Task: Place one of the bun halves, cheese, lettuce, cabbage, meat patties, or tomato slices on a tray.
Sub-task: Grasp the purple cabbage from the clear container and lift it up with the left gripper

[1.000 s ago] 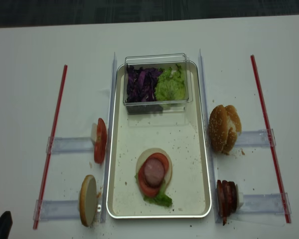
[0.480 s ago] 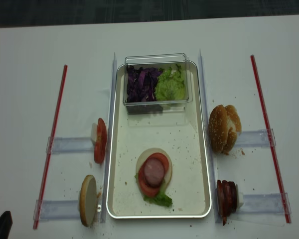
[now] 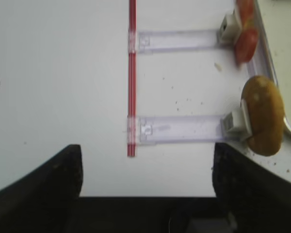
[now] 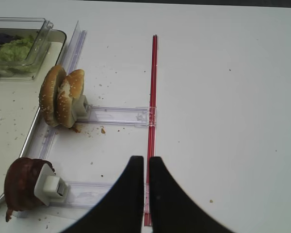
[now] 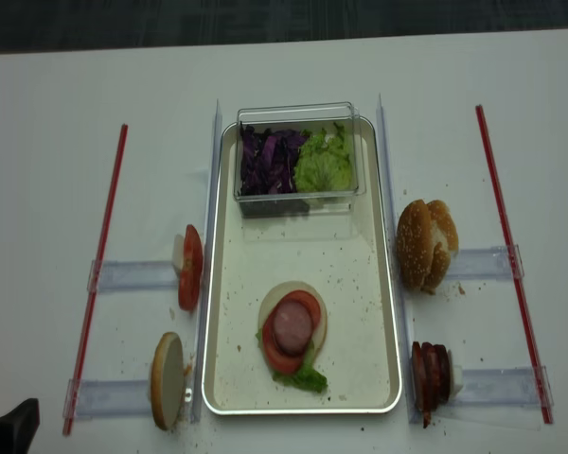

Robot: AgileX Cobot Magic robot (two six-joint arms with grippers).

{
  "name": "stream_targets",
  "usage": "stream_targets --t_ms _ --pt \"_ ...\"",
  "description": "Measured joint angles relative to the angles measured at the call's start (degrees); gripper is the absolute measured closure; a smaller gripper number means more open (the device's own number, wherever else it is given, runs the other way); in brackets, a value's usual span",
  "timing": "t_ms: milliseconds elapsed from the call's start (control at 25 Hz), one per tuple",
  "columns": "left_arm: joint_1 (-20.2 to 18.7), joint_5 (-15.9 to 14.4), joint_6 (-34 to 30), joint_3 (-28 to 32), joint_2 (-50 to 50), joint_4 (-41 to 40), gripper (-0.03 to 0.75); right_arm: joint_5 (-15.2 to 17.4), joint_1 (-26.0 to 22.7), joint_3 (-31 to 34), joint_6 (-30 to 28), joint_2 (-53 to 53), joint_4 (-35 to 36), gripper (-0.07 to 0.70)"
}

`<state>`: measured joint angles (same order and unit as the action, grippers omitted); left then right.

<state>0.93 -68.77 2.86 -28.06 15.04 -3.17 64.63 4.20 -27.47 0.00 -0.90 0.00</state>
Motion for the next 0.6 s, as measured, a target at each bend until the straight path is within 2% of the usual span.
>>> stream_targets --t_ms 400,600 --pt "0.00 0.62 0.00 -0.91 32.78 -2.62 0.207 0.00 0.00 0.00 0.00 0.00 0.00 -0.048" --pt "0.00 -0.08 0.00 -1.36 42.13 -2.50 0.207 0.00 0.00 0.00 0.00 0.00 0.00 -0.048"
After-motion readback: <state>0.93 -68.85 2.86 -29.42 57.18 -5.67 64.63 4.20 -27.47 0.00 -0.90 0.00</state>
